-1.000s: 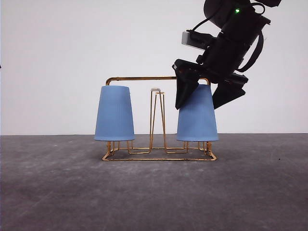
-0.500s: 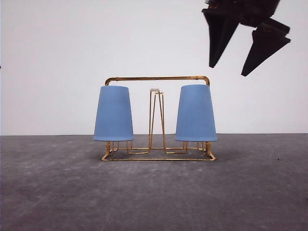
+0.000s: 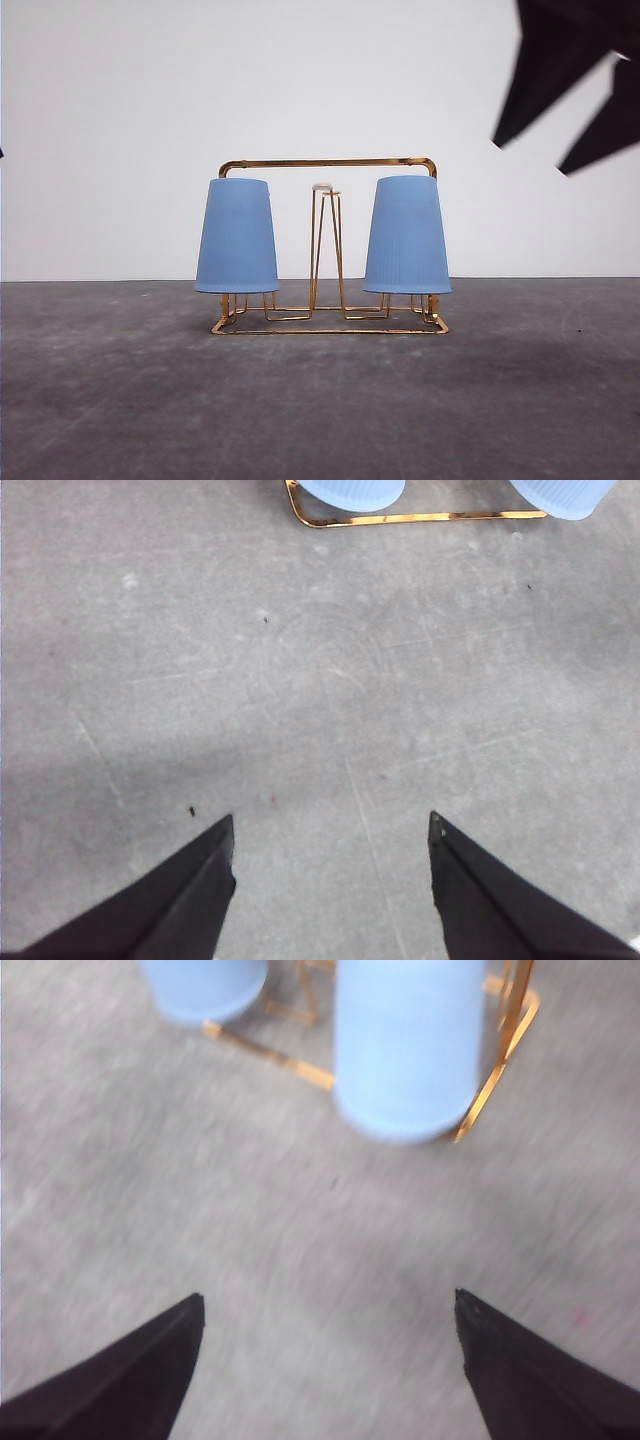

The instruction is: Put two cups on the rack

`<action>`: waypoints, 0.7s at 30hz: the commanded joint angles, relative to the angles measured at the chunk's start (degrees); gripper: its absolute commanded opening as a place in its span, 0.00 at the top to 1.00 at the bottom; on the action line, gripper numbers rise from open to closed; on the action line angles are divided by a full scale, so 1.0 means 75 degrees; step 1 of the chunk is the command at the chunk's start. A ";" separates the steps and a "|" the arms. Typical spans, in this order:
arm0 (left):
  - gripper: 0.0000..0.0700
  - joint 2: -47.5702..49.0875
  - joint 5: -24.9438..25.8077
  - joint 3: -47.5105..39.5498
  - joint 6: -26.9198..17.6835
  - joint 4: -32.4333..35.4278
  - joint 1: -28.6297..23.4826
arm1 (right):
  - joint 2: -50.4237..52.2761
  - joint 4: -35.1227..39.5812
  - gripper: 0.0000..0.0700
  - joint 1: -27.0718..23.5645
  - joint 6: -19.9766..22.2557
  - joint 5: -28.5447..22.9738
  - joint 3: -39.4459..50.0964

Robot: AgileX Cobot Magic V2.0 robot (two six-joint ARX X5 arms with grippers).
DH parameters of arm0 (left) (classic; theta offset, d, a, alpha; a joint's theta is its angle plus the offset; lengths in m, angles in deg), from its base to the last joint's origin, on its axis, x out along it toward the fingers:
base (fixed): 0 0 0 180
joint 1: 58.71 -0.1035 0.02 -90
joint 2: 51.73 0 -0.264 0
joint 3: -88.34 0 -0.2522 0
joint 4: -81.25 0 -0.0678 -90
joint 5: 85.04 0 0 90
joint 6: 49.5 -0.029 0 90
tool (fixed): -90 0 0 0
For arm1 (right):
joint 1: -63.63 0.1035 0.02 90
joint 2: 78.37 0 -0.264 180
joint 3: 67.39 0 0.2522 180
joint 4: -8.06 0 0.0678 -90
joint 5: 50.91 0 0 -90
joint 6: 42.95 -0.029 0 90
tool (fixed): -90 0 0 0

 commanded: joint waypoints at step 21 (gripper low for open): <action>1.00 -0.0009 -0.0002 0.0073 -0.2228 0.0531 0.0017 | 0.1919 0.0940 0.98 0.0038 -0.0833 -0.0584 0.1789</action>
